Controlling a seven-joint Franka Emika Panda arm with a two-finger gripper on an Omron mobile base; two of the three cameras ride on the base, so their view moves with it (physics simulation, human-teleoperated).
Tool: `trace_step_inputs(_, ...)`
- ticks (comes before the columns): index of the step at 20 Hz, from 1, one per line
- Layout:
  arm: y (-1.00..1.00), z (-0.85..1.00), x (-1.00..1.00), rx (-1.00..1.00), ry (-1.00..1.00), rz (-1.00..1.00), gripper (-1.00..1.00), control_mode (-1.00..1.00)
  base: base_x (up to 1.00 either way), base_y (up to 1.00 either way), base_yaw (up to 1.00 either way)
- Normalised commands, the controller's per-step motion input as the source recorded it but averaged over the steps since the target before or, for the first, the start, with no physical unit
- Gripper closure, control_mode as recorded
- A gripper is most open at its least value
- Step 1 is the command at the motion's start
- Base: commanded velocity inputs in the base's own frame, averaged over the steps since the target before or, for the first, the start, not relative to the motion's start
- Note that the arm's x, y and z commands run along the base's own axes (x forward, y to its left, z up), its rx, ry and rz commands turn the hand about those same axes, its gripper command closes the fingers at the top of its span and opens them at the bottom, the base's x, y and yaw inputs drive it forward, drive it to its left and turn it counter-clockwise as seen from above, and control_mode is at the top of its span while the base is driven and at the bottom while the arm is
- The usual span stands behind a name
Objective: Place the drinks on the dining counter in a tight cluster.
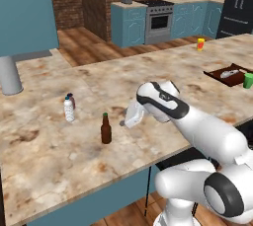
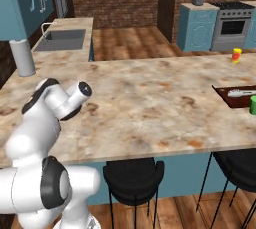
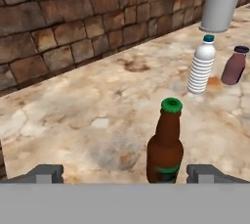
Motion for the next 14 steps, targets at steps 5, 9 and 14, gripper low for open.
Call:
trace_step_inputs(5,-0.16,0.04,0.33,0.17,-0.07,0.18,-1.00,-1.00,0.00,0.00,0.00)
trace_step_inputs(9,0.02,0.00,0.17,0.04,0.00,0.17,-1.00,-1.00,0.00,0.00,0.00)
trace_step_inputs(14,0.03,0.00,0.00,0.00,0.00,0.05,-1.00,-1.00,0.00,0.00,0.00)
